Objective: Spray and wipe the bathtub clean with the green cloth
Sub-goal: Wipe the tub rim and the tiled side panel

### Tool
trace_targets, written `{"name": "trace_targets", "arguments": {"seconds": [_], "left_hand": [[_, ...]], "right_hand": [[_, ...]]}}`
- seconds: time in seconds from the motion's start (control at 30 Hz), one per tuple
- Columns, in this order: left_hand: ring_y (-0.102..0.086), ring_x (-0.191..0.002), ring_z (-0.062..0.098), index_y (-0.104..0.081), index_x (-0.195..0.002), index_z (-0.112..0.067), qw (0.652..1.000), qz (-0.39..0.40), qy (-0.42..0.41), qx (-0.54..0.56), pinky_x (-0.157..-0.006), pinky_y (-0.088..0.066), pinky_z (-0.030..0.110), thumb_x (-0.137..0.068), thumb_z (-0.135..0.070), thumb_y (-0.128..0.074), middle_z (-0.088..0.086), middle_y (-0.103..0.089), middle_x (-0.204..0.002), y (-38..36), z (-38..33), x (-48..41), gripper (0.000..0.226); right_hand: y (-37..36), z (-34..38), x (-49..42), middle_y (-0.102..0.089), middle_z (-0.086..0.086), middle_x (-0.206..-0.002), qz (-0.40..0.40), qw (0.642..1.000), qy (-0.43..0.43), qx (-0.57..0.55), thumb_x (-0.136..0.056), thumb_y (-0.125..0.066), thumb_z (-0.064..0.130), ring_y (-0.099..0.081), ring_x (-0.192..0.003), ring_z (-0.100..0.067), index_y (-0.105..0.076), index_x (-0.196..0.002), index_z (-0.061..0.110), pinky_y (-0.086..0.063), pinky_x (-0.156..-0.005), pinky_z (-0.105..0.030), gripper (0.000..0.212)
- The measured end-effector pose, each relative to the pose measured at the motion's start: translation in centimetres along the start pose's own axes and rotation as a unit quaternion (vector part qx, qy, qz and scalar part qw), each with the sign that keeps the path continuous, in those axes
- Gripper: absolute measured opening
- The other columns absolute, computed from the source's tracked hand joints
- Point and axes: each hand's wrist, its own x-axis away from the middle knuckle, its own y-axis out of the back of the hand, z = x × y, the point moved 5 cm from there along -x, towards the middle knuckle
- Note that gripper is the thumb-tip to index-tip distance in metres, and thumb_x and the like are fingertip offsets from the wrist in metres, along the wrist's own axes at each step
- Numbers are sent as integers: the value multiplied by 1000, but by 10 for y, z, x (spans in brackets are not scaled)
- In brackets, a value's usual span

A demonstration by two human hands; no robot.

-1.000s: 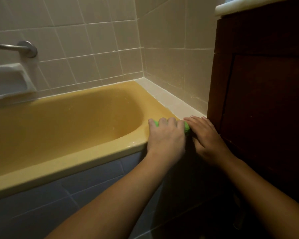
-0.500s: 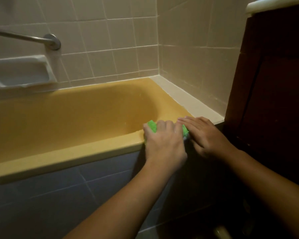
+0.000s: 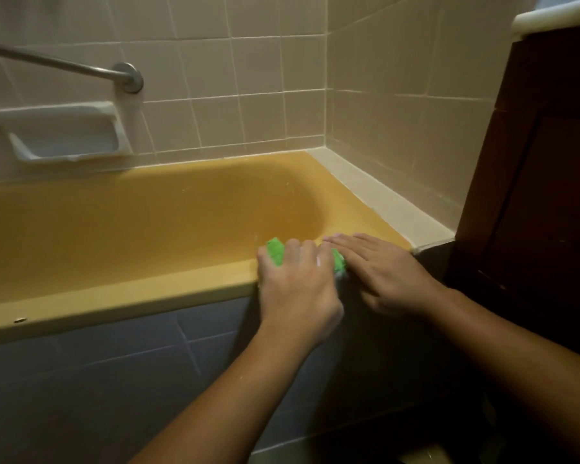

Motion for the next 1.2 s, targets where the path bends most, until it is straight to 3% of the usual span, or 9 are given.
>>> {"name": "trace_targets", "arguments": {"seconds": [0.13, 0.3, 0.4, 0.6, 0.77, 0.87, 0.97, 1.07, 1.2], "left_hand": [[-51, -121, 26, -53, -136, -25, 1000, -8, -13, -2, -103, -31, 63, -94, -49, -46, -4, -60, -128, 2, 24, 9, 48], [-42, -139, 32, -47, -153, -30, 991, -9, 121, -48, -110, -24, 68, -96, -46, -50, -3, -52, -151, 5, 102, 62, 59], [-45, -135, 34, -52, -149, -22, 986, -10, 157, -55, -110, -26, 67, -99, -46, -42, 6, -53, -145, 1, 98, 60, 56], [-52, -123, 29, -57, -137, -22, 996, -46, 75, -26, -104, -34, 59, -103, -53, -39, 0, -58, -131, 4, 65, 42, 50], [-53, -126, 26, -66, -124, -26, 973, -94, 211, -21, -105, -31, 57, -101, -52, -41, -5, -65, -127, 15, 156, 84, 43], [-57, -117, 26, -71, -108, -26, 959, -120, 253, -46, -105, -31, 56, -102, -49, -41, -6, -70, -114, 15, 155, 75, 38], [-61, -109, 26, -72, -103, -26, 970, -142, 193, -43, -104, -35, 56, -103, -48, -46, -6, -70, -104, 12, 125, 61, 35], [-61, -114, 25, -71, -112, -29, 978, -143, 147, -46, -103, -37, 54, -104, -49, -45, -8, -69, -111, 12, 144, 74, 33], [-59, -114, 26, -74, -102, -28, 945, -171, 276, -46, -103, -35, 54, -98, -44, -49, -7, -72, -108, 21, 216, 105, 30]], "right_hand": [[9, -15, 10, -51, -9, -156, -22, 999, -29, 6, -105, -41, 40, -47, -145, -25, -50, -152, 9, -37, -121, -43, 57], [1, 14, -11, -52, -7, -155, -18, 998, -49, 35, -105, -34, 51, -47, -145, -24, -50, -153, 13, -33, -123, -40, 63], [-7, 41, -31, -53, -9, -154, -29, 1000, -1, 12, -106, -39, 42, -49, -143, -25, -50, -152, 10, -36, -122, -42, 58], [1, 37, -34, -55, -9, -153, -24, 999, 43, 8, -107, -35, 42, -51, -142, -24, -51, -152, 9, -37, -121, -40, 57], [-3, 71, -52, -61, -11, -145, -42, 999, 20, 18, -107, -41, 42, -58, -133, -28, -53, -149, 9, -45, -115, -45, 55], [-8, 107, -79, -65, -12, -139, -52, 998, 47, 0, -105, -45, 36, -63, -122, -29, -57, -143, 6, -47, -107, -41, 50], [-11, 121, -92, -65, -15, -136, -44, 996, 78, -14, -105, -44, 34, -63, -118, -32, -58, -141, 3, -51, -100, -43, 50], [-7, 118, -90, -64, -16, -138, -26, 996, 90, -6, -105, -43, 36, -63, -119, -34, -55, -144, 3, -52, -99, -43, 53], [-3, 129, -102, -65, -9, -134, 10, 997, 75, 1, -107, -32, 45, -64, -114, -28, -51, -148, 10, -54, -95, -39, 57]]}}
